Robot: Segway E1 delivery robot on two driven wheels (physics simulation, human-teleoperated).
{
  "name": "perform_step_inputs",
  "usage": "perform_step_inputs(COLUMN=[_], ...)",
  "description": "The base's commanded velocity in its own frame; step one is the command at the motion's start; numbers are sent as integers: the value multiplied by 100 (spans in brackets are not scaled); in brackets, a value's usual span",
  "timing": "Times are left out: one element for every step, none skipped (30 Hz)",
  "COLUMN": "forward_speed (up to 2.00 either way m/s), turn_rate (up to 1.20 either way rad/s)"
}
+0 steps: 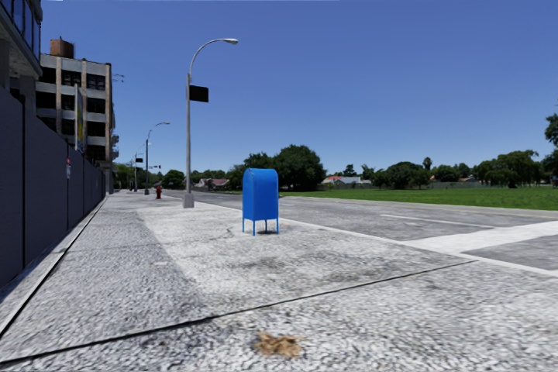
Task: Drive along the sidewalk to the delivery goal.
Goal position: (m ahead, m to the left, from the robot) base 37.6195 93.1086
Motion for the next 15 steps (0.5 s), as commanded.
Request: perform_step_inputs(forward_speed=[200,200,200,200,200,200,200,200,200,200,200,200,200,200,200], turn_rate=[37,44,49,49,51,53,55,55,57,60,63,63,64,64,64])
